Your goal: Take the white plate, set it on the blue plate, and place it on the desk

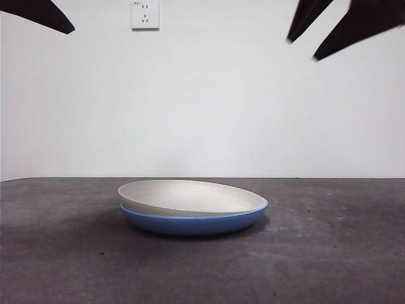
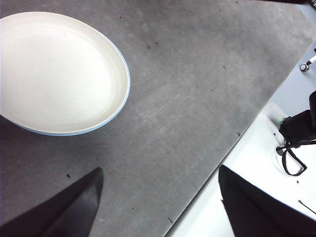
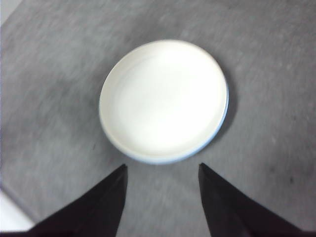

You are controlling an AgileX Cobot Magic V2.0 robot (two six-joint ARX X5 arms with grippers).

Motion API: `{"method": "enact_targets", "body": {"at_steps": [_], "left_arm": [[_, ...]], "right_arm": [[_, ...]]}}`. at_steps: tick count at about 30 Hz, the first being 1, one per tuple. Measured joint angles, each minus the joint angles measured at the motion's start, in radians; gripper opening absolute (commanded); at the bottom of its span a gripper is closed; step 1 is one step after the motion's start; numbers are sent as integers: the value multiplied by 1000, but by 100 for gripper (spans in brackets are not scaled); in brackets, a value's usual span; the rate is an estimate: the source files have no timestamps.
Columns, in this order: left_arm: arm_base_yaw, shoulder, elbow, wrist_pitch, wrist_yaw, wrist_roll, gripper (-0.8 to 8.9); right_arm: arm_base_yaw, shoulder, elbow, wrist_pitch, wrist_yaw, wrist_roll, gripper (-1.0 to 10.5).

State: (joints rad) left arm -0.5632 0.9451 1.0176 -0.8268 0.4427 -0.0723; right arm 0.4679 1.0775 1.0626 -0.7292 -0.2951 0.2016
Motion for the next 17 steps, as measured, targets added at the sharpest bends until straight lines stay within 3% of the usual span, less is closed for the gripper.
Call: {"method": "enact_targets", "body": {"at_steps": [8,17], "left_arm": [[0,0,0,0,0,0,372],[0,0,0,0,0,0,372]], "right_arm": [[56,-142,0,-240,-51,-57,230],[88,-172,0,-293,-53,-83,230]]}}
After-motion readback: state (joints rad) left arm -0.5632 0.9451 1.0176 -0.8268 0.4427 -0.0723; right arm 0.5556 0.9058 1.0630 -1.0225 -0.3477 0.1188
